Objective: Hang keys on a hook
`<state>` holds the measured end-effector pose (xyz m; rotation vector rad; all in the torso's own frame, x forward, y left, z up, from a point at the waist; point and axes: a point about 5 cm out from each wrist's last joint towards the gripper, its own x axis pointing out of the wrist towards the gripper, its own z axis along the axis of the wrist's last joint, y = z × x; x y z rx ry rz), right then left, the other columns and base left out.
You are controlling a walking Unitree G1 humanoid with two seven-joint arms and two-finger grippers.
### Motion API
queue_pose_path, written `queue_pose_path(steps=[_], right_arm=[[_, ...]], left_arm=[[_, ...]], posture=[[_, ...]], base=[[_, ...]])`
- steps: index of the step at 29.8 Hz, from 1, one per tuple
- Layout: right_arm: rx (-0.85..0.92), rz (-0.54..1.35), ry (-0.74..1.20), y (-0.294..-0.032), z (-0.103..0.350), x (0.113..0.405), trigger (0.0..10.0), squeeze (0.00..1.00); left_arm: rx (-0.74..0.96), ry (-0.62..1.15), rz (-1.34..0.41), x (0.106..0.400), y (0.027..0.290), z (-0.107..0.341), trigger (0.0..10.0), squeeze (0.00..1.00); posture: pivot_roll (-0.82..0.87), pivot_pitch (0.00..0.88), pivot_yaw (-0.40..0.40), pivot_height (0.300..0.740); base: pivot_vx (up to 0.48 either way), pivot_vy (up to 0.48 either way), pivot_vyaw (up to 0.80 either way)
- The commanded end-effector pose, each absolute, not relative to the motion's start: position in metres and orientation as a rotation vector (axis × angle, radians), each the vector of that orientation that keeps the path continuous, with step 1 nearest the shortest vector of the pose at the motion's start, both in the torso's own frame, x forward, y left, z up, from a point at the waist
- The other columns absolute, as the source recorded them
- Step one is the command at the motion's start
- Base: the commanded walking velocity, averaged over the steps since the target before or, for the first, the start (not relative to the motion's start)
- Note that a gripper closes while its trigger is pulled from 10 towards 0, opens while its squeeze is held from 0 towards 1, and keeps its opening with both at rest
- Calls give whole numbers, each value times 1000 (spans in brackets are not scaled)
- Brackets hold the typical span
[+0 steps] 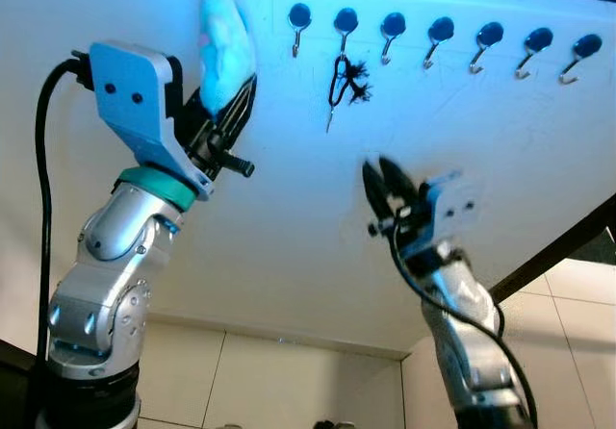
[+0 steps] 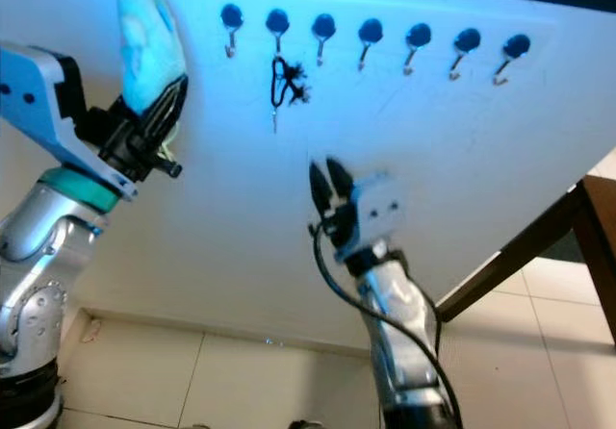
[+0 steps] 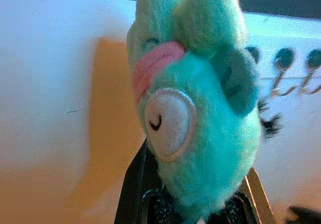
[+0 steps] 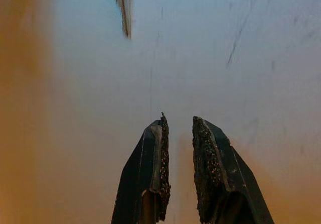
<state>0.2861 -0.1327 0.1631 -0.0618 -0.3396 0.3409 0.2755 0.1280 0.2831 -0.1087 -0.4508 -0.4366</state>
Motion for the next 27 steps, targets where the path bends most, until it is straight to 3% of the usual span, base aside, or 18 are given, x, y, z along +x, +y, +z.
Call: queue_pose_path(steps=[1,10,18,23,27], right_arm=[[-84,347,-308,-132,152,284,10000,0],[-86,394,-295,-122,149,287,10000,0],[-86,423,-302,-115,152,294,10000,0],[-93,435,-302,-112,152,299,10000,0],[-95,431,-297,-113,151,300,10000,0]], left_arm=[[-168,-480,-466,271,127,291,10000,0],[-422,-572,-470,277,124,316,10000,0],[-467,-587,-499,293,105,326,10000,0],[-632,-553,-598,301,74,333,10000,0],[-675,-539,-609,303,67,334,10000,0]], posture=[[67,54,61,740],[74,59,40,740],[84,66,29,740],[56,79,24,740],[50,81,25,740]], base=[[0,0,0],[0,0,0],[0,0,0],[0,0,0],[0,0,0]])
